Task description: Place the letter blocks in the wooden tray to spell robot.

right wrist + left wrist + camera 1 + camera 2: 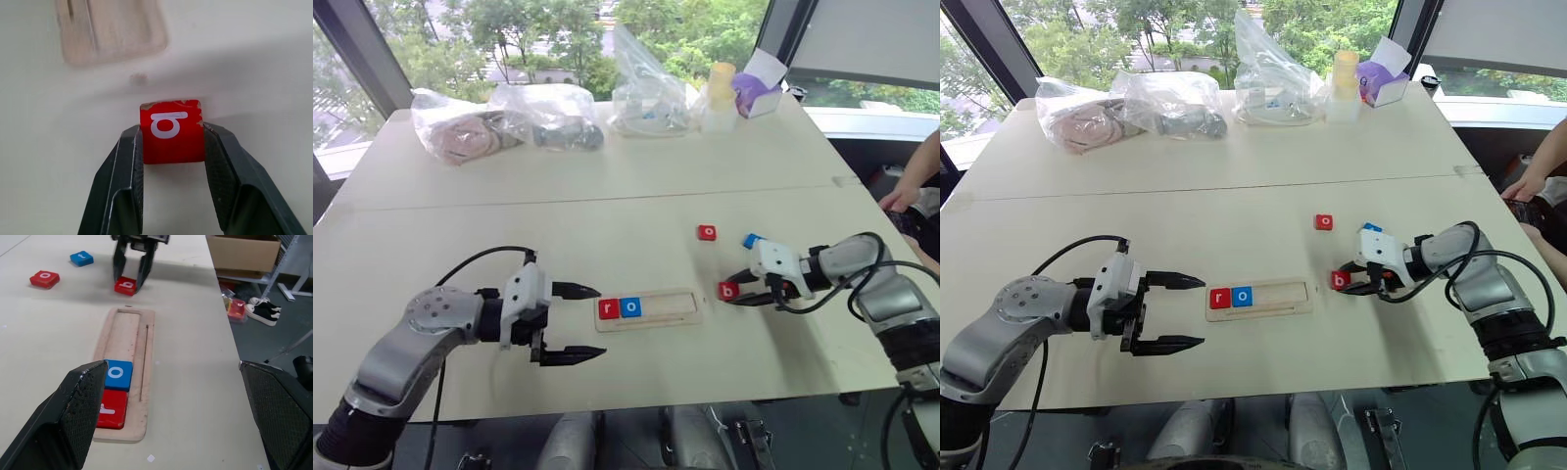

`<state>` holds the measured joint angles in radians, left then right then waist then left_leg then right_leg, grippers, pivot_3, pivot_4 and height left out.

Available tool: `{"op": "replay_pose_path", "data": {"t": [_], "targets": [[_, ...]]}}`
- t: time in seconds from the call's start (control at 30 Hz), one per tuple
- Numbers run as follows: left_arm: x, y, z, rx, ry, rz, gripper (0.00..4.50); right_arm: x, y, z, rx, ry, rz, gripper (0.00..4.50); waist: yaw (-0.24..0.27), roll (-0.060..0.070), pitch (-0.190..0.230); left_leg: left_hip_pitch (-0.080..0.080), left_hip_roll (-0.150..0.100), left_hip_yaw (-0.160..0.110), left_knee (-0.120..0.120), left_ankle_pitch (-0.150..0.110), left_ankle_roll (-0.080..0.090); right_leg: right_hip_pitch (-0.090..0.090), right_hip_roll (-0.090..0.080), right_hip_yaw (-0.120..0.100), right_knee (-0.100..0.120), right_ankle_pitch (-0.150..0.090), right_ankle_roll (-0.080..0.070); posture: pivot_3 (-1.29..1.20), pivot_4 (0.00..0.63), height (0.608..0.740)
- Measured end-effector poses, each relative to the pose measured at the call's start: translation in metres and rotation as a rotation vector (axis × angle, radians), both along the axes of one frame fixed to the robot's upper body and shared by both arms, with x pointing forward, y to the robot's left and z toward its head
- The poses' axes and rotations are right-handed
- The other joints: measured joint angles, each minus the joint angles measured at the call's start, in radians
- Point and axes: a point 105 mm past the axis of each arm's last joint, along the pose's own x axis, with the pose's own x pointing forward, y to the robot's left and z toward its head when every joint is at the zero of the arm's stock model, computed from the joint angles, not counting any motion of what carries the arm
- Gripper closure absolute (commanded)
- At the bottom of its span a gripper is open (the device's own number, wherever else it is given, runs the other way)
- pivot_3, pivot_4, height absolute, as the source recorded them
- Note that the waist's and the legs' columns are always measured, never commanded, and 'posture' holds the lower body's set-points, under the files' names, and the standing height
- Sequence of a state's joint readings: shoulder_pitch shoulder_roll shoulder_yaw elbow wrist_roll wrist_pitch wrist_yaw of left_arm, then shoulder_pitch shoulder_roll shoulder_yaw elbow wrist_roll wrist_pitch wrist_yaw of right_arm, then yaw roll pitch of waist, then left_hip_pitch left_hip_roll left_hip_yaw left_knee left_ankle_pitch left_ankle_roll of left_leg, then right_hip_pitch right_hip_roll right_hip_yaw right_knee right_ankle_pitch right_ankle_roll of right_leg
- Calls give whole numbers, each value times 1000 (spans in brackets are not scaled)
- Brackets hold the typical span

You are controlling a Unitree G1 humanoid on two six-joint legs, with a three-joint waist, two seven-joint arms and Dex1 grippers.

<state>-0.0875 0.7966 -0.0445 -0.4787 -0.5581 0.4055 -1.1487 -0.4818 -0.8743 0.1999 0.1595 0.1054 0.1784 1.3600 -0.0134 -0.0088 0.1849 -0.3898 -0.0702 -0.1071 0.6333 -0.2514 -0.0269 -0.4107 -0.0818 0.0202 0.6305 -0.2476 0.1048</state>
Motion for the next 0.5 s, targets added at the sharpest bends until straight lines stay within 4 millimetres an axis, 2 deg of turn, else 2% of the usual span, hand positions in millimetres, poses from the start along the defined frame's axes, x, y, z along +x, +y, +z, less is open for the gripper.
{"op": "replay_pose_path", "data": {"t": [0.13,0.23,0.33,0.5], "targets": [[-5,4,-3,30,19,-23,0,-9,34,18,55,-14,41,3357,2,0,0,-1,0,-1,0,0,0,0,0,-1,-1,0,0,0,150,740],[-5,5,-3,31,20,-30,0,-17,66,22,88,-4,99,3357,2,0,0,-1,0,-1,0,0,0,0,0,-1,-1,0,0,0,150,740],[-3,5,-2,31,9,-31,0,-19,82,22,88,-4,112,3357,3,0,0,-1,0,-1,0,0,0,0,0,-1,-1,0,0,0,150,740],[1,7,-3,31,3,-12,0,-16,93,12,63,-4,90,3357,3,0,0,-1,-1,-1,0,0,0,-1,-1,-1,-1,0,0,0,150,740]]}}
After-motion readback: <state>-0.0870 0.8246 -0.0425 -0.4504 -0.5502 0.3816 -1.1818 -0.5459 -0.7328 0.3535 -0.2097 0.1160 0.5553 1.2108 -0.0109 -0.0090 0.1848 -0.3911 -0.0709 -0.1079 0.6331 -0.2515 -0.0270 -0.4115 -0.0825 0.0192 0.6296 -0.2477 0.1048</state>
